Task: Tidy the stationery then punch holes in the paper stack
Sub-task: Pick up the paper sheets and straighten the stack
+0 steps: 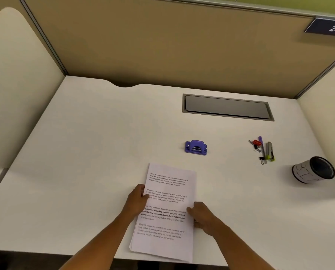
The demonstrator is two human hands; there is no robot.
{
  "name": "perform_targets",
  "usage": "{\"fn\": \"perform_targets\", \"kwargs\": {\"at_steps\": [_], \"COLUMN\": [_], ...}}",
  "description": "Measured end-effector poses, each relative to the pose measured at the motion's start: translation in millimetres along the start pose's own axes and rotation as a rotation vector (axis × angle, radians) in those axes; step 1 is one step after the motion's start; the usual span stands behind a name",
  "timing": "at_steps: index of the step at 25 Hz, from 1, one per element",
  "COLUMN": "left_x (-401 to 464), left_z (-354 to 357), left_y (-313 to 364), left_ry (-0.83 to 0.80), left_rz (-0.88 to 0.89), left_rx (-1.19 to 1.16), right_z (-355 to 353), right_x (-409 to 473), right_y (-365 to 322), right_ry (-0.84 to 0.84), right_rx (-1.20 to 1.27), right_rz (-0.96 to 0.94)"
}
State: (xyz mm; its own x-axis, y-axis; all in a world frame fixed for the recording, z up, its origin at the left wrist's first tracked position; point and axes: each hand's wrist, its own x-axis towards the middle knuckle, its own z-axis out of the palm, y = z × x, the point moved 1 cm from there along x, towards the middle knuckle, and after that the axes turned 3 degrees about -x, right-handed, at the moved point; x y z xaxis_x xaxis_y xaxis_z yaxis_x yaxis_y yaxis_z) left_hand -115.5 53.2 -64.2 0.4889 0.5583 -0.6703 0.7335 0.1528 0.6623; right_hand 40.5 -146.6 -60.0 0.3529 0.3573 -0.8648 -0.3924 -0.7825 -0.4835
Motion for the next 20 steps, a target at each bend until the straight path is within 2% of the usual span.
{"fn": "perform_targets", "kwargs": {"at_steps": [4, 10, 17, 20], "left_x": [-1, -4, -4, -5], "left_z": [6, 17, 18, 19], "left_y": [-4, -4, -5, -7], "left_ry": [0.057, 0.031, 0.003, -0.010], "left_rz": [0.033, 0.068, 0.131, 0.180], "left_rx": [-0.007, 0.069, 0.135, 0.164], "right_z": [1, 5, 9, 15], "right_x": [-5, -13, -16, -21], "right_y": [-11, -17, -20, -25], "right_ry": [0.068, 0.047, 0.063, 0.070], "right_rx": [-0.047, -0.133, -0.090, -0.145], "right_rz": [-0.066, -0.152, -0.125, -0.159]}}
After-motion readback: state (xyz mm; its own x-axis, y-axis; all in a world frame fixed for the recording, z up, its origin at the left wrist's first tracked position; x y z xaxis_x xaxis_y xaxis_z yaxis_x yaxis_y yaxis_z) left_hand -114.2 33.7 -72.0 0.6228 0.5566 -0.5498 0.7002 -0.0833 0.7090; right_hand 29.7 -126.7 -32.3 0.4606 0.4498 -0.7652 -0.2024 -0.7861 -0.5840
